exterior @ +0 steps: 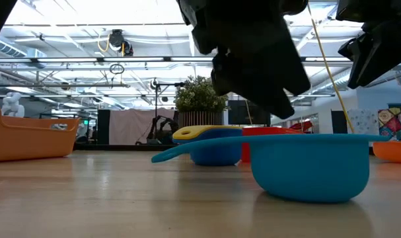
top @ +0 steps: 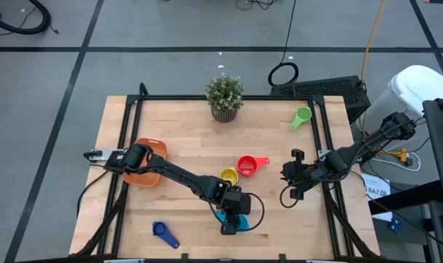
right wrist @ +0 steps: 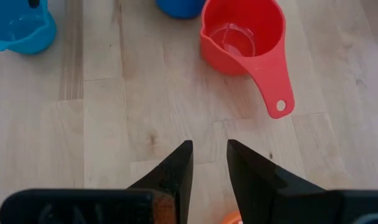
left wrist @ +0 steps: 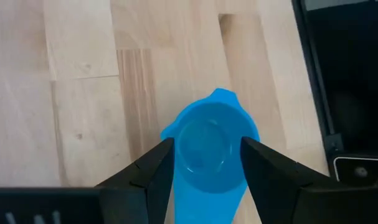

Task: Nest measuring cups in basket
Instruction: Move the light blue measuring cup to the center of the table

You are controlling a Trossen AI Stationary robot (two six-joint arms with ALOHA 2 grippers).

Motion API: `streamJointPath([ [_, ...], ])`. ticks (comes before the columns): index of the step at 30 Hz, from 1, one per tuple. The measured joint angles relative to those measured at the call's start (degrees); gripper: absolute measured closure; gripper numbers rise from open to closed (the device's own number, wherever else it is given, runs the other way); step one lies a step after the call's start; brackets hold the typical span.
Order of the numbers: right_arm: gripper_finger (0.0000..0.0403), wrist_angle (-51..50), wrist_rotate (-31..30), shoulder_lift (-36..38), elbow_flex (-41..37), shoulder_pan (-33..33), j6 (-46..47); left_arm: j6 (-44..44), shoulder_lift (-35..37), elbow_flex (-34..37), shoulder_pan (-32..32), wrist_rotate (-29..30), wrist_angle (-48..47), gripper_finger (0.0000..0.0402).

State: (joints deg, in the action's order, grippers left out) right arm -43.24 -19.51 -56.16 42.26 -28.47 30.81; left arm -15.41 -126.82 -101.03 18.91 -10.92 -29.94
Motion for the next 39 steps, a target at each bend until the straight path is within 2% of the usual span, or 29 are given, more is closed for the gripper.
streamJointPath([
  [13,0.0312,-0.35,0.03,0.00,-0.02,0.00,0.38,-1.28,-4.61,0.09,0.45,0.04,-1.66,0.0215],
  [18,0.0312,-0.34,0.03,0.02,-0.02,0.00,1.07,-1.40,-4.33,0.00,0.03,3.26,-1.39,0.0219],
  [21,0.0312,-0.34,0.05,0.02,-0.02,0.00,1.48,-2.13,-4.35,0.00,-0.34,3.41,-1.76,0.0255],
  [25,0.0312,-0.33,0.05,0.02,-0.02,0.00,1.51,-2.50,-4.33,0.00,-0.55,1.91,-2.75,0.0369],
  [26,0.0312,-0.33,0.05,0.02,-0.02,0.00,1.50,-2.62,-4.33,0.00,-0.52,1.60,-2.71,0.0383],
  [34,0.0312,-0.33,0.05,0.02,-0.02,0.00,1.49,-3.18,-4.33,0.00,-0.28,1.92,-2.79,0.0391],
  [39,0.0312,-0.31,0.05,0.02,-0.02,0.00,1.44,-3.37,-4.17,-0.07,-0.23,1.95,-6.09,0.0391],
])
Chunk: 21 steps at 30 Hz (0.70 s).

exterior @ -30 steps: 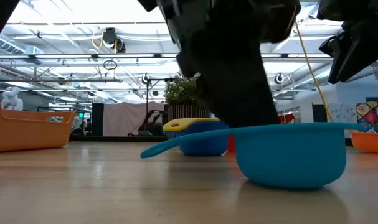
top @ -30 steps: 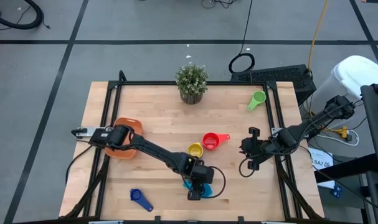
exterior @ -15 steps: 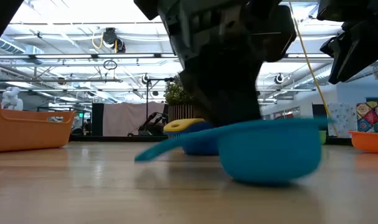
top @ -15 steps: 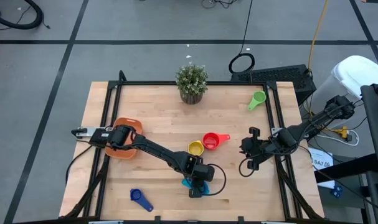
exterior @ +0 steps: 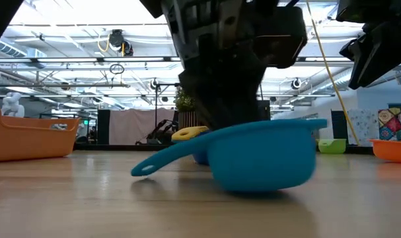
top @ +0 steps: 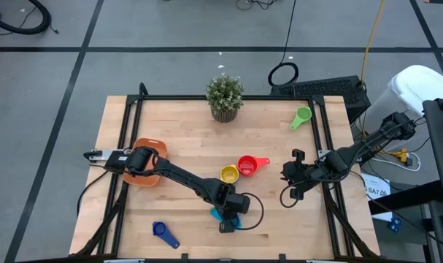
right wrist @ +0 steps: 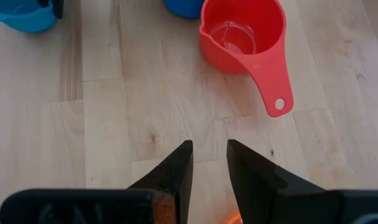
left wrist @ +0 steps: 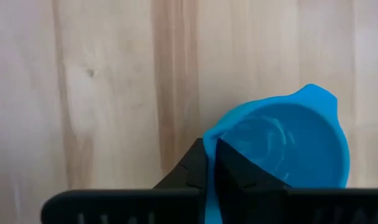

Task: Nest measuring cups in basket
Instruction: Move the light blue measuring cup to the center of the table

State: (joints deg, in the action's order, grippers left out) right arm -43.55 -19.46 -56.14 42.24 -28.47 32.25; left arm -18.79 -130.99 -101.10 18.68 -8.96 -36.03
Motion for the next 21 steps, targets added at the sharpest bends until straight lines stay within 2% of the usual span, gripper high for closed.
streamJointPath([
  [6,0.0312,0.00,-0.04,0.00,0.00,0.00,-0.13,0.34,0.30,-0.15,-0.02,1.58,-4.53,0.0391],
  [17,0.0312,1.09,-0.04,0.00,-0.04,0.00,-0.03,3.24,2.58,0.00,-1.69,10.68,-17.60,0.0391],
  [21,0.0312,1.76,-0.04,-0.01,-0.04,0.00,0.03,3.54,2.62,-0.02,-2.54,11.44,-19.29,0.0391],
])
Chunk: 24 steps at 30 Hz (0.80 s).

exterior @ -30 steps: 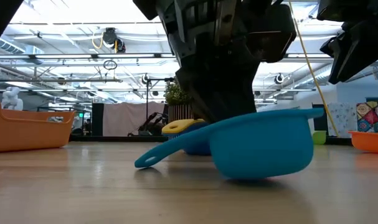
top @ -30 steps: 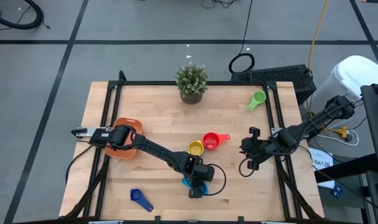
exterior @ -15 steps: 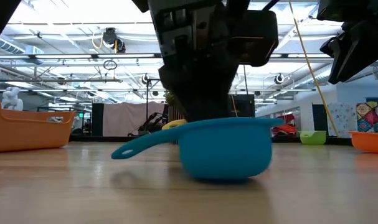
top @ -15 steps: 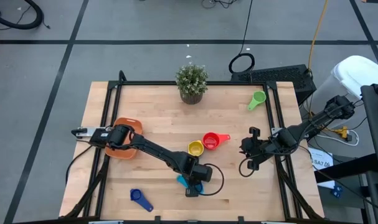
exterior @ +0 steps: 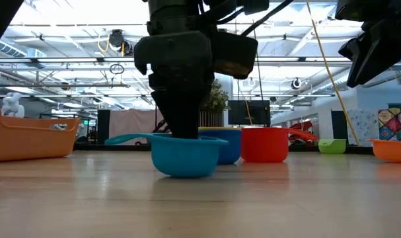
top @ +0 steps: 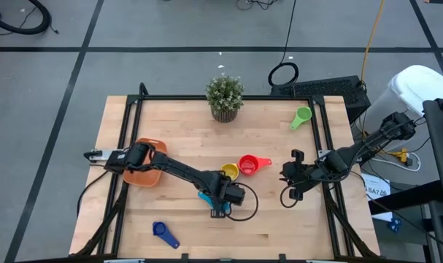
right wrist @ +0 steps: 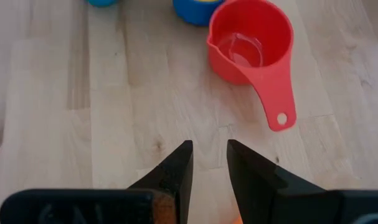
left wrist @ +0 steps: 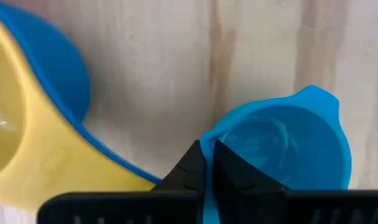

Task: Nest measuring cups in basket
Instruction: Move the light blue measuring cup to the center of the table

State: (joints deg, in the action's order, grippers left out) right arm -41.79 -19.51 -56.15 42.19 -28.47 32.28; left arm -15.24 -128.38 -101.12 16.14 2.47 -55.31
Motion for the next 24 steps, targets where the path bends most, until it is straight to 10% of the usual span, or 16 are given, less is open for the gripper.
streamJointPath([
  [24,0.0312,-0.05,0.22,-0.01,0.00,-2.02,4.51,2.23,0.24,0.04,-5.29,10.11,-9.07,0.0391],
])
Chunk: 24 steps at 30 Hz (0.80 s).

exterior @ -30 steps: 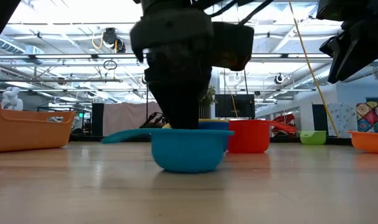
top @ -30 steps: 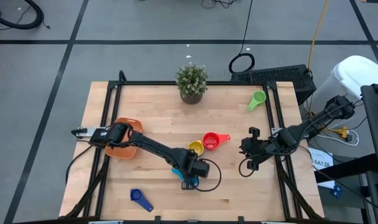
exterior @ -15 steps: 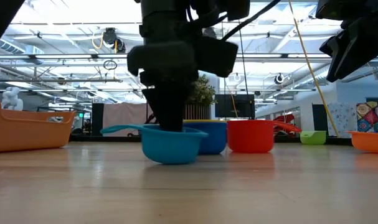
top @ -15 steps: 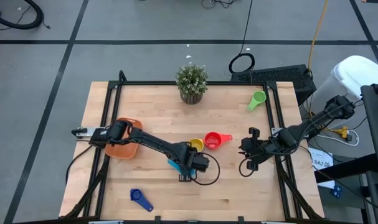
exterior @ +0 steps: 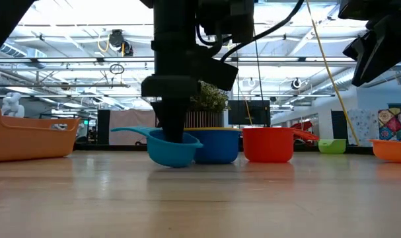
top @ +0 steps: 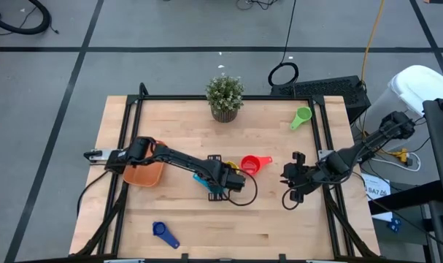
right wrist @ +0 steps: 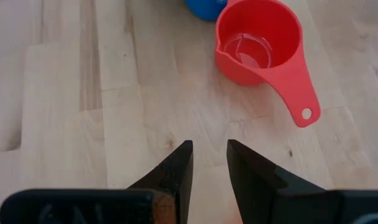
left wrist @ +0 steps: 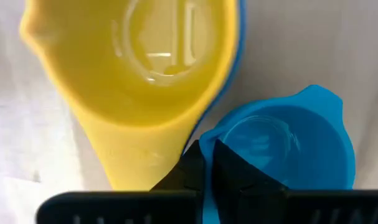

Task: Nest measuring cups in basket
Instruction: Move the light blue measuring cup to the center of the table

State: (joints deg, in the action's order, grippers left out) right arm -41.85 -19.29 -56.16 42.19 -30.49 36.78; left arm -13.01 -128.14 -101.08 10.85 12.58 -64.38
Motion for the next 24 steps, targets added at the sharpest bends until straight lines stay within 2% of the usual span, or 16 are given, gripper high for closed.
streamJointPath([
  [18,0.0312,4.50,-0.45,0.00,-6.29,-3.01,4.68,0.79,1.22,0.26,-0.65,-0.20,-3.02,0.0392],
  [24,0.0312,0.57,-5.04,0.55,-3.57,-1.66,-2.11,0.17,1.27,0.24,0.19,-2.13,-3.59,0.0392],
])
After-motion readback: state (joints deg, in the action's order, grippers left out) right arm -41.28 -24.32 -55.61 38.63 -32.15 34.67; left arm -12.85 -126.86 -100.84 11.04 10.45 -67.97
